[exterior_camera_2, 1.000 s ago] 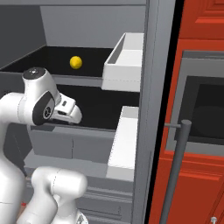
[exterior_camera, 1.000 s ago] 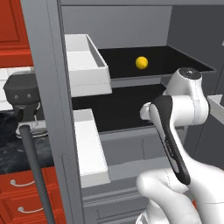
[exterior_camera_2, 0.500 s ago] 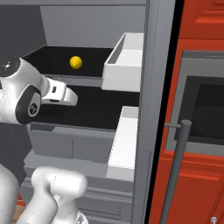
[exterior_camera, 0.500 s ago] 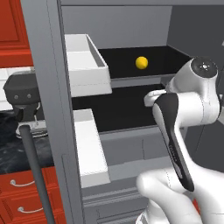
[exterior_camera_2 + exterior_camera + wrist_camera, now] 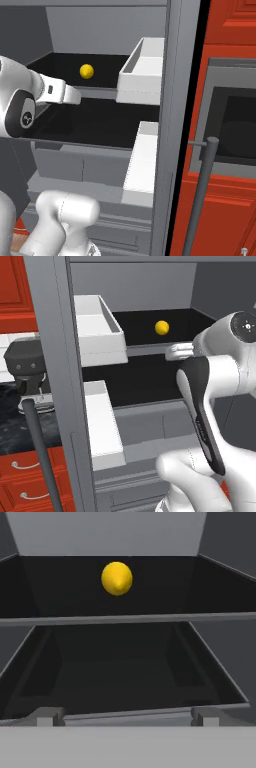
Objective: Retrieve a lemon from the fridge and place it on the cutting board with the fish.
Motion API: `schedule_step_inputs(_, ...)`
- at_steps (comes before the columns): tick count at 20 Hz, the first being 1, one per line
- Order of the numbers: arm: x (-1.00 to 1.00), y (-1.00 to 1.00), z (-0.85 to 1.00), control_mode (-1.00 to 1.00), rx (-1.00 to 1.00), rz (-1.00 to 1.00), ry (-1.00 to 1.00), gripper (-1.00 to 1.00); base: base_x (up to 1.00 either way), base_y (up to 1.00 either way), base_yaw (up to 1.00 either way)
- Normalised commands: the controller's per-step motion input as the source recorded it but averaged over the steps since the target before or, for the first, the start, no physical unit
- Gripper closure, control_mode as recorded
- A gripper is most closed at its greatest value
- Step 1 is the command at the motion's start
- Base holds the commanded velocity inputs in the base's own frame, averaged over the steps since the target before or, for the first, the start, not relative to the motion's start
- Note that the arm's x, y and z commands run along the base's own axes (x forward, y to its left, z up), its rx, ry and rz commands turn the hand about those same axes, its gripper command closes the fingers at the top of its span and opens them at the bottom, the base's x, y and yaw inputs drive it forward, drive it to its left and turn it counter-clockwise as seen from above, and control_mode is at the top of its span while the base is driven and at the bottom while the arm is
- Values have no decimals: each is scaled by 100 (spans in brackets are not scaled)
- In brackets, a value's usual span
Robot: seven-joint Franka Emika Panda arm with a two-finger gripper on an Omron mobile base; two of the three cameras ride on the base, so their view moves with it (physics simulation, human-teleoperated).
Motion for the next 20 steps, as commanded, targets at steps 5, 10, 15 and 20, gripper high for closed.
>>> schedule_step_inputs(5, 22, -1, 0, -100, 1, 3, 0, -100, 0, 0, 0)
schedule_step_inputs(10, 14, -2, 35, -100, 0, 1, 0, -100, 0, 0, 0)
schedule_step_inputs(15, 32, 0, 10, -100, 3, 3, 0, -100, 0, 0, 0)
schedule_step_inputs(20, 43, -2, 17, -100, 1, 1, 0, -100, 0, 0, 0)
